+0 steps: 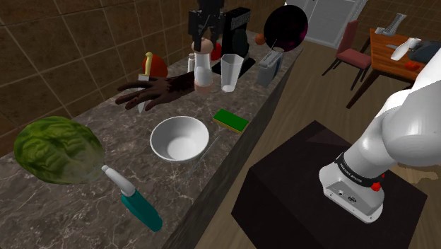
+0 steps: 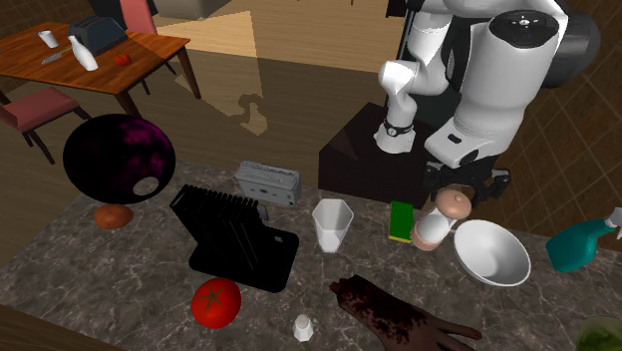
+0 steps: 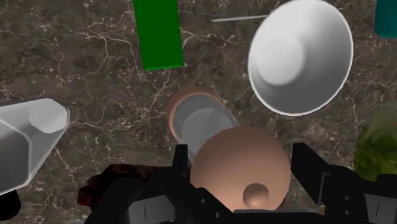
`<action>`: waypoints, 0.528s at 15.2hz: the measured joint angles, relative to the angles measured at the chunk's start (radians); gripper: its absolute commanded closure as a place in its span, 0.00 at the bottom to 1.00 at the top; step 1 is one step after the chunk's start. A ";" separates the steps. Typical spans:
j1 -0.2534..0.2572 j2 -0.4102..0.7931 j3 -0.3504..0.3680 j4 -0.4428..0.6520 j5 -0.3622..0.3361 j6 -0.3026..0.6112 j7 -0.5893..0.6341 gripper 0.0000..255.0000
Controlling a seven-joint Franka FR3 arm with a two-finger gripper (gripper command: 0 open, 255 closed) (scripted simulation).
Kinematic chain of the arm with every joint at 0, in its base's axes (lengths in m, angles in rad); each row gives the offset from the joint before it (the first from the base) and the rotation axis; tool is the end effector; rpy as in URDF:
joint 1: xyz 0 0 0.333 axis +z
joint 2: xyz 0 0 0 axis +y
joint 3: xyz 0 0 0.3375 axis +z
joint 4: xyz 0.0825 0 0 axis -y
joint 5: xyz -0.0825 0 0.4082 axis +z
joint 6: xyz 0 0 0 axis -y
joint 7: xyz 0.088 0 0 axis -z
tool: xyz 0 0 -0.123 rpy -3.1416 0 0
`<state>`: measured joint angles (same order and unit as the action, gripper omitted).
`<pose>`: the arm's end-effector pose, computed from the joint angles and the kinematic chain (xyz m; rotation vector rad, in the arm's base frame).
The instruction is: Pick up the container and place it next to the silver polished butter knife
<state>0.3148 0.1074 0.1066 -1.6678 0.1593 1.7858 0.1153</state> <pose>0.5640 0.2675 0.5374 -2.9495 -0.4040 0.0503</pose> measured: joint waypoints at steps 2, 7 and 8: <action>0.000 0.003 0.000 -0.022 0.001 0.026 -0.004 1.00; 0.002 0.006 0.001 -0.089 0.003 0.094 -0.013 1.00; 0.002 0.006 0.001 -0.103 0.004 0.107 -0.015 1.00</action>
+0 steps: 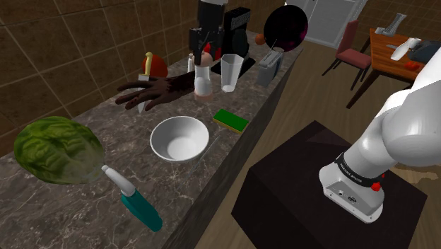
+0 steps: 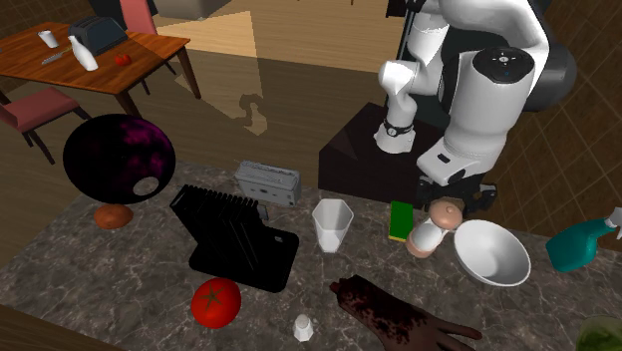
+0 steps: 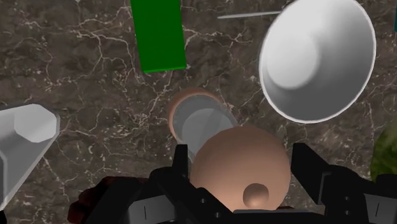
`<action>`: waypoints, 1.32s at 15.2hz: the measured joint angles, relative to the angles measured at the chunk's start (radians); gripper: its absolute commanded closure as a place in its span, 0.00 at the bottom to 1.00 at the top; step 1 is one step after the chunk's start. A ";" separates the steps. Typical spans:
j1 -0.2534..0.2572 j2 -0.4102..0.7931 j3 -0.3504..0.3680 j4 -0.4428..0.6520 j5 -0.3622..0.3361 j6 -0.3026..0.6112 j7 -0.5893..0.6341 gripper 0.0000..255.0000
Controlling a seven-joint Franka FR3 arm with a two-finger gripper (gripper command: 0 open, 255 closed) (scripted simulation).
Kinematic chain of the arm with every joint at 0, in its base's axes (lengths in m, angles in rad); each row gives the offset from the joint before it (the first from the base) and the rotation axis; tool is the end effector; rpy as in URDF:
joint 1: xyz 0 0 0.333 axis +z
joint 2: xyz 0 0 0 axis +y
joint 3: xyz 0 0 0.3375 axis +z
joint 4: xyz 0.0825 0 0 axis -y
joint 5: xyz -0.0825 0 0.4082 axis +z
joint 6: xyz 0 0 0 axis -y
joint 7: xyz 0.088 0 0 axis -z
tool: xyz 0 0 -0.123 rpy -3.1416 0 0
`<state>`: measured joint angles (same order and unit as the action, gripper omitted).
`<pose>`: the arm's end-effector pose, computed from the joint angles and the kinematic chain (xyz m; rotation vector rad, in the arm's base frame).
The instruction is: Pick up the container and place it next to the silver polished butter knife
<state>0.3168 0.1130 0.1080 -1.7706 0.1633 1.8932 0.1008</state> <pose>0.5629 0.2679 0.4915 -2.9495 -0.4039 0.0505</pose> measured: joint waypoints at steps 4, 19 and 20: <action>0.002 0.010 0.001 -0.038 0.001 0.048 -0.005 1.00; 0.004 0.056 0.002 -0.150 0.009 0.205 -0.030 1.00; 0.004 0.057 0.002 -0.151 0.009 0.206 -0.030 1.00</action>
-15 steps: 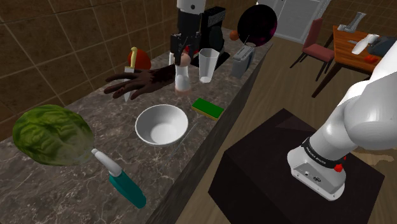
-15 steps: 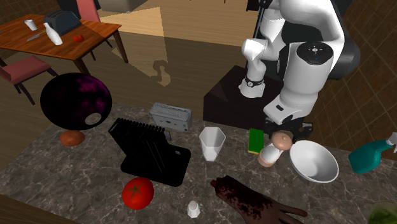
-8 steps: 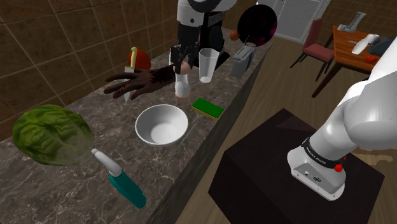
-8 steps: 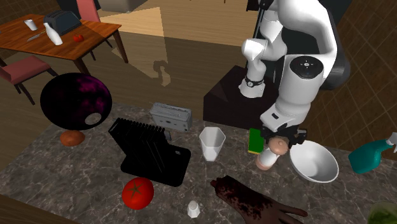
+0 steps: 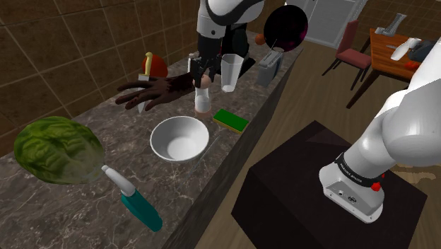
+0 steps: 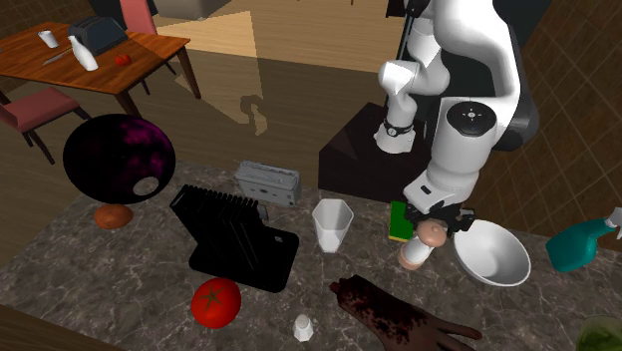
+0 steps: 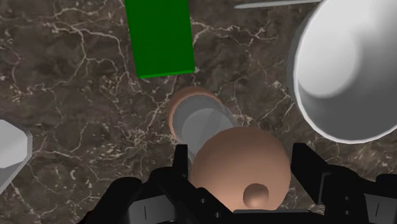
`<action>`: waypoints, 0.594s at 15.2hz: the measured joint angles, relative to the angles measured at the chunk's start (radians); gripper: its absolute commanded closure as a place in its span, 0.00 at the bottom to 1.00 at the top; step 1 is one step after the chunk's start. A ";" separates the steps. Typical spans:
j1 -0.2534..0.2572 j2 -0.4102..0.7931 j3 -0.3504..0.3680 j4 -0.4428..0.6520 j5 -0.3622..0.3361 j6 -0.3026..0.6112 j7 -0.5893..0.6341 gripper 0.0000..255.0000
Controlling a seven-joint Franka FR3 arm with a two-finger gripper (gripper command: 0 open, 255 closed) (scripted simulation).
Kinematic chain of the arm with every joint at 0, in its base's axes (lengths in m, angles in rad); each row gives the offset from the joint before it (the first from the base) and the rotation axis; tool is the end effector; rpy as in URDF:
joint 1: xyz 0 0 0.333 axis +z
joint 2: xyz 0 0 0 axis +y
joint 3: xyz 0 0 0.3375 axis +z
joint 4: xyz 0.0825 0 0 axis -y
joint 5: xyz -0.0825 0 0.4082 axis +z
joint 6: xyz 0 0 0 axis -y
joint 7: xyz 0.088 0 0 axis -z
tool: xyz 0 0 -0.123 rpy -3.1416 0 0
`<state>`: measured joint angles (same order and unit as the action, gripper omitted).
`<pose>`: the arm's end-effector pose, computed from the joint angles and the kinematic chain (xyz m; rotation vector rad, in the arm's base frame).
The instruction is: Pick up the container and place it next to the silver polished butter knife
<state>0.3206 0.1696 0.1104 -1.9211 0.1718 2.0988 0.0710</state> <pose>0.5625 0.2678 0.3999 -2.9495 -0.4040 0.0498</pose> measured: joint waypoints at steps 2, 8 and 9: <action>0.000 0.000 0.000 0.000 0.000 0.001 0.000 1.00; 0.000 0.000 0.000 0.000 0.000 0.001 0.000 0.00; 0.000 0.000 0.000 0.000 0.000 0.001 0.000 0.00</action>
